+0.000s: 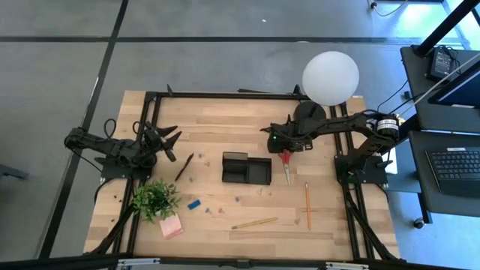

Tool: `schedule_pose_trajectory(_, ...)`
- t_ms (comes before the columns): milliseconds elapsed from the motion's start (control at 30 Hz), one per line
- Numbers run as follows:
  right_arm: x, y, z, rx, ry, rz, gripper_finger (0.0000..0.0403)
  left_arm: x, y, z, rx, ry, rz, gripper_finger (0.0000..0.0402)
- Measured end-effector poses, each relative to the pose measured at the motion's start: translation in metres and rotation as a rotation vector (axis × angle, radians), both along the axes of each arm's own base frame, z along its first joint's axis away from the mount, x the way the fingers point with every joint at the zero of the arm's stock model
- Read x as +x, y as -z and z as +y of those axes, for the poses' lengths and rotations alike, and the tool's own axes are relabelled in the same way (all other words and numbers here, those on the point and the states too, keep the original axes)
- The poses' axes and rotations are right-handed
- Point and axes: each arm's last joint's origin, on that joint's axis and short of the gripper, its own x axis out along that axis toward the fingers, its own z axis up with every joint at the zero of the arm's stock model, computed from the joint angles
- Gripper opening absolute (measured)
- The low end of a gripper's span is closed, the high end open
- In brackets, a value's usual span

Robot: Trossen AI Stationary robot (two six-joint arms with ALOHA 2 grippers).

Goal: Pick and place office supplies into organizer
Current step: Put the orange scissors into the black desk organizer

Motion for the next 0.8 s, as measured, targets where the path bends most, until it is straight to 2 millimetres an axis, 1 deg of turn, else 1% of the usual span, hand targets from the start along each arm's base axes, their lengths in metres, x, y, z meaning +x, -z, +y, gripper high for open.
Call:
schedule_pose_trajectory(100, 0.0000, 0.0000, 0.0000, 0.000, -0.001, 0.000, 0.0188, 0.0000, 0.0000, 0.0000, 0.000, 0.000, 0.000, 0.0130)
schedule_pose_trajectory(200, 0.0003, 0.0000, -0.0001, -0.001, 0.000, -0.003, 0.0180, 0.0000, 0.0000, 0.0000, 0.000, 0.000, 0.000, 0.0130)
schedule_pose_trajectory(800, 0.0005, -0.0001, 0.0004, 0.016, 0.002, -0.010, 0.0183, 0.0000, 0.0000, 0.0000, 0.000, 0.000, 0.000, 0.0130)
